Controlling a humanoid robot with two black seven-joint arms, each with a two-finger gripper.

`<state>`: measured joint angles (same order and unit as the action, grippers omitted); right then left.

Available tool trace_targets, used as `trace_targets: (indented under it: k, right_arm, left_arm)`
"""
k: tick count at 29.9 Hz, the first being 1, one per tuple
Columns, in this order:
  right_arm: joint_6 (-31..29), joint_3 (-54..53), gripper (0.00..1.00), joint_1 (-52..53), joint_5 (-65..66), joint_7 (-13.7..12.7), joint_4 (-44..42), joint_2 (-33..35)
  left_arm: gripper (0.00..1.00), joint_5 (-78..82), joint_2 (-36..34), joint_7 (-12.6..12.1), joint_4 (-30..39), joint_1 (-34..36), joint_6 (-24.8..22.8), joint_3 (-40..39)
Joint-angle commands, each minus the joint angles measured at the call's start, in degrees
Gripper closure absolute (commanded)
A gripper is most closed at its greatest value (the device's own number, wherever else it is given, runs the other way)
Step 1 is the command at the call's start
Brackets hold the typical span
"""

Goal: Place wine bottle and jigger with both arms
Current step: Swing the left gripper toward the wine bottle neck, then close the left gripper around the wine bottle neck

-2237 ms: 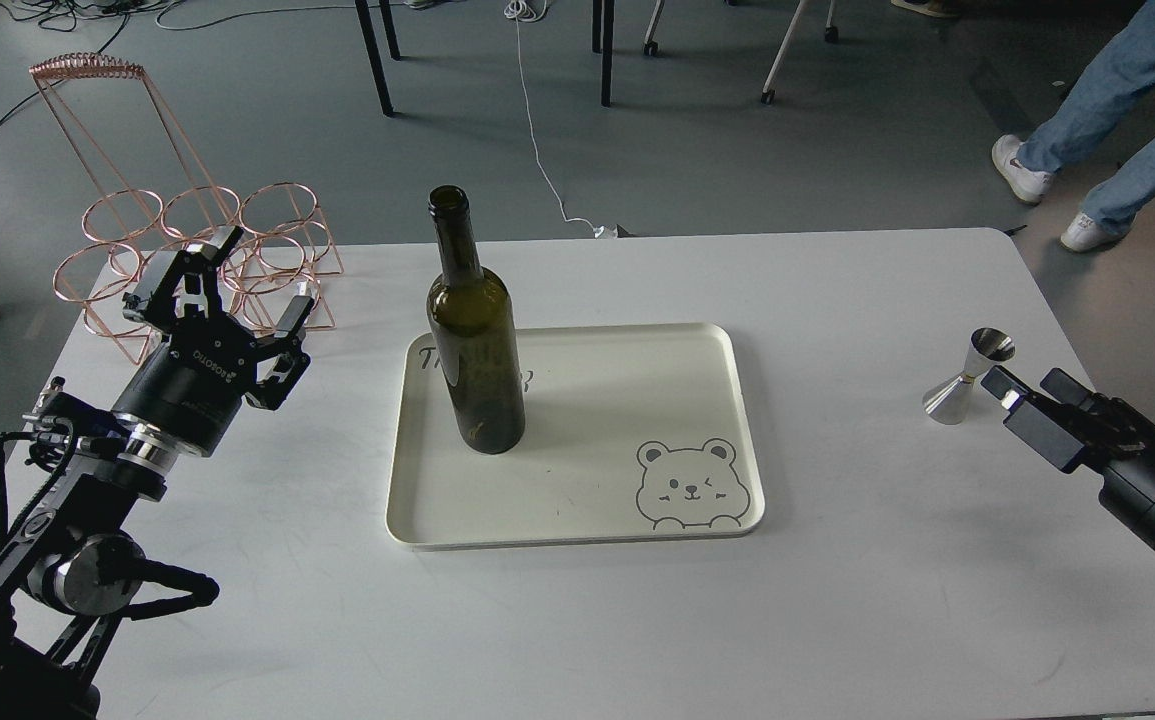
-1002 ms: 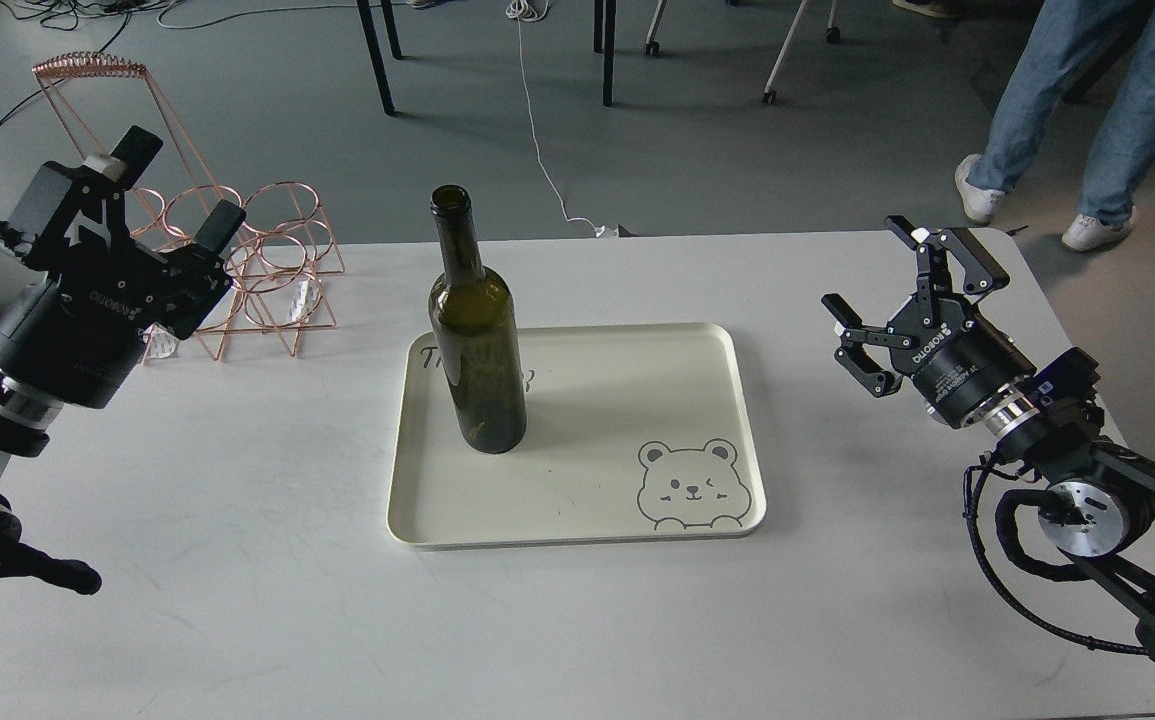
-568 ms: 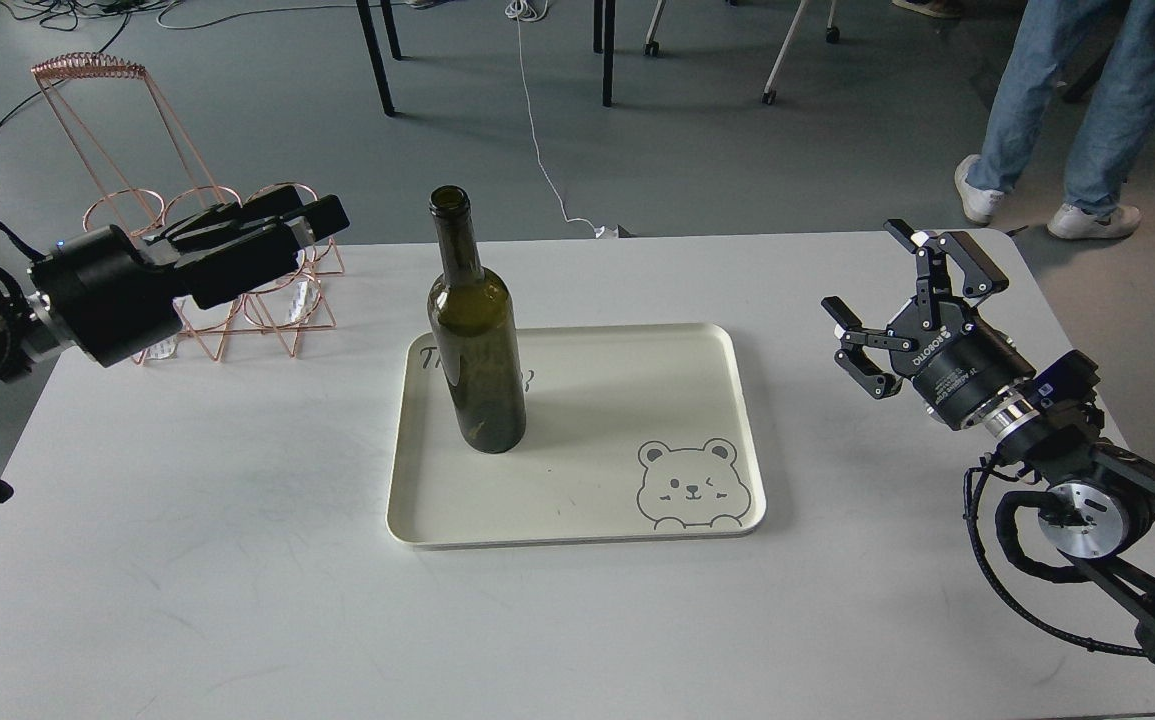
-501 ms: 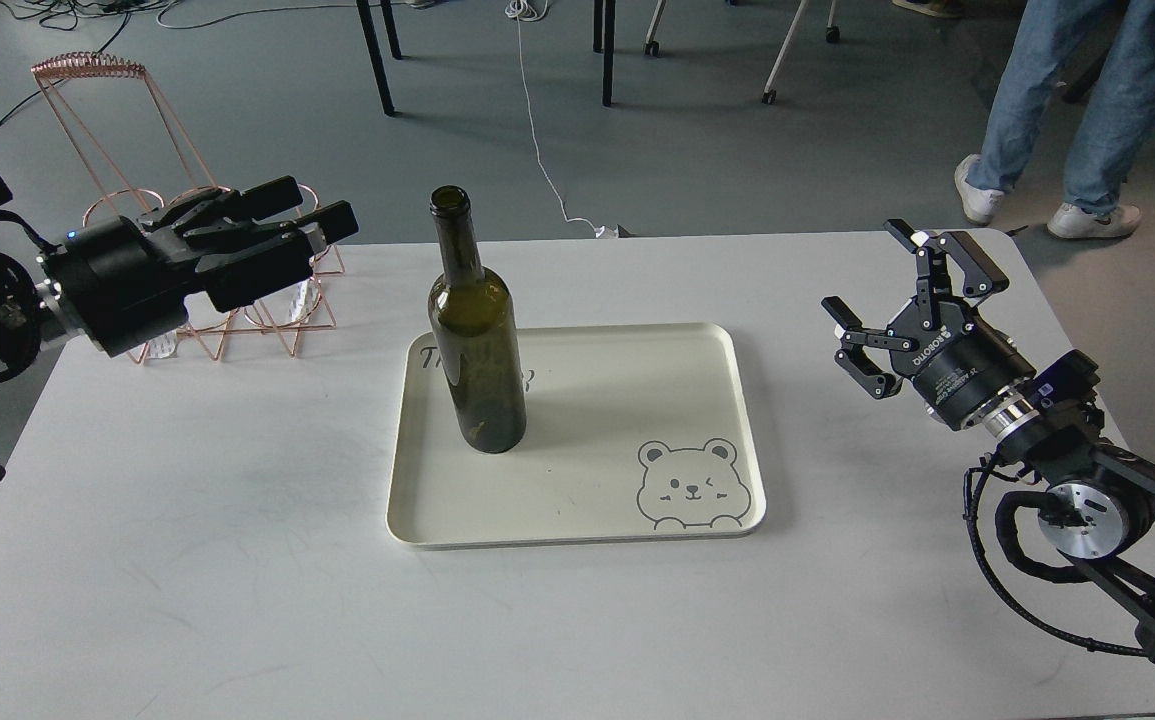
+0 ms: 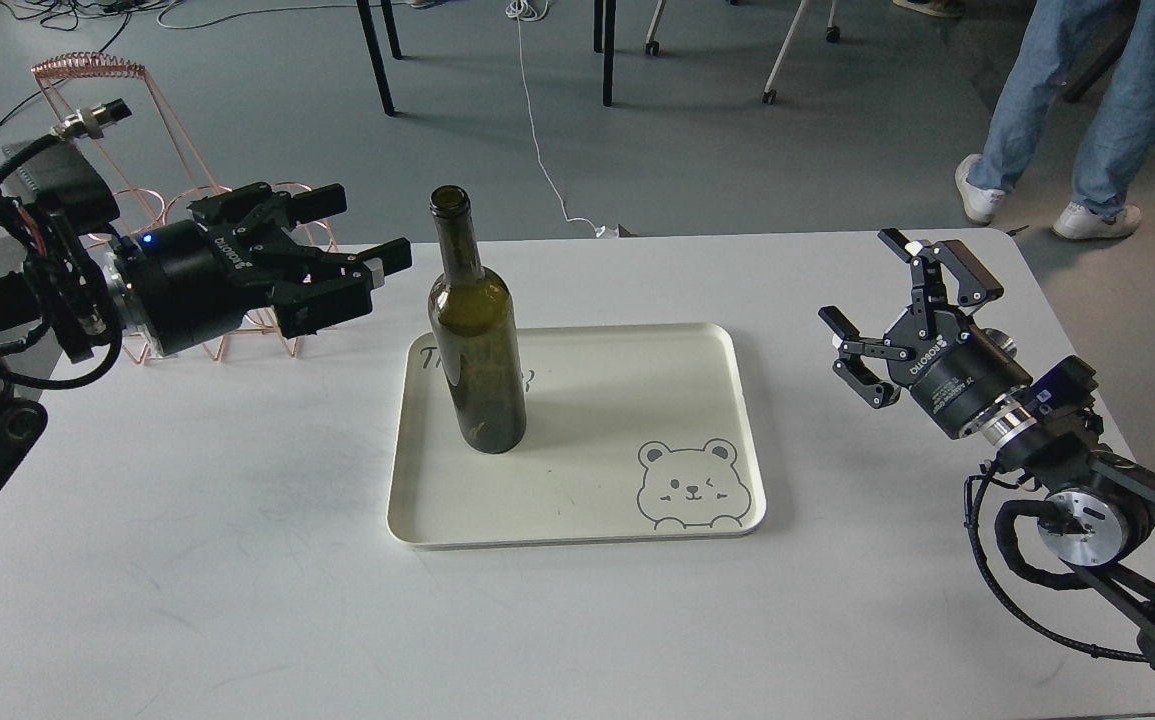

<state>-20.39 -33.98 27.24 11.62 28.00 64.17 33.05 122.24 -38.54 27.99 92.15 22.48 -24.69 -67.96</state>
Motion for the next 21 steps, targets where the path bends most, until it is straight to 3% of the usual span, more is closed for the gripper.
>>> trace_targets:
  k: [1, 13, 21]
  right_arm:
    - [0.0, 0.0, 0.02, -0.1, 0.2, 0.0, 0.0, 0.0]
    - [0.0, 0.0, 0.02, -0.2, 0.2, 0.0, 0.0, 0.0]
    - [0.3, 0.0, 0.02, -0.6, 0.2, 0.0, 0.0, 0.0]
  left_arm:
    - [0.02, 1.3, 1.6, 0.0, -0.2, 0.6, 0.0, 1.4]
    - [0.02, 2.8, 5.7, 0.0, -3.8, 5.6, 0.2, 5.8]
    - [0.1, 2.8, 7.4, 0.0, -5.4, 7.0, 1.0, 7.1]
